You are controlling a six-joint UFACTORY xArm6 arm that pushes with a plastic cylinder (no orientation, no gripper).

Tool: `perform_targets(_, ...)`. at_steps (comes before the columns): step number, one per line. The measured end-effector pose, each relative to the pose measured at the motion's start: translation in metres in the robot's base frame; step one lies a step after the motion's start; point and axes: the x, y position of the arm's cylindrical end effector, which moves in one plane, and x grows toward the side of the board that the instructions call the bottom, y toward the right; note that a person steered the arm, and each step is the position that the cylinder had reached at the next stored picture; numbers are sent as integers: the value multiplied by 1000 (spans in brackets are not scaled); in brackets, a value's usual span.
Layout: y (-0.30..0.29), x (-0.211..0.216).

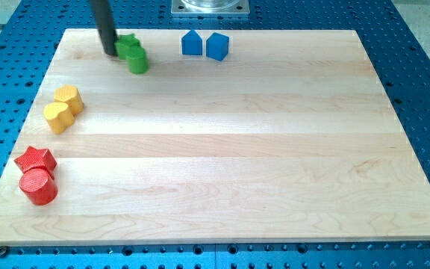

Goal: Move the green circle towards the green star

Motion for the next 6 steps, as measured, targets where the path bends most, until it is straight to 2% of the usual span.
perform_targets(2, 104, 24)
perform_targets(3, 95, 56)
perform_targets(4, 90, 114)
perform_targets(5, 18, 106)
perform_targets(6, 9, 69)
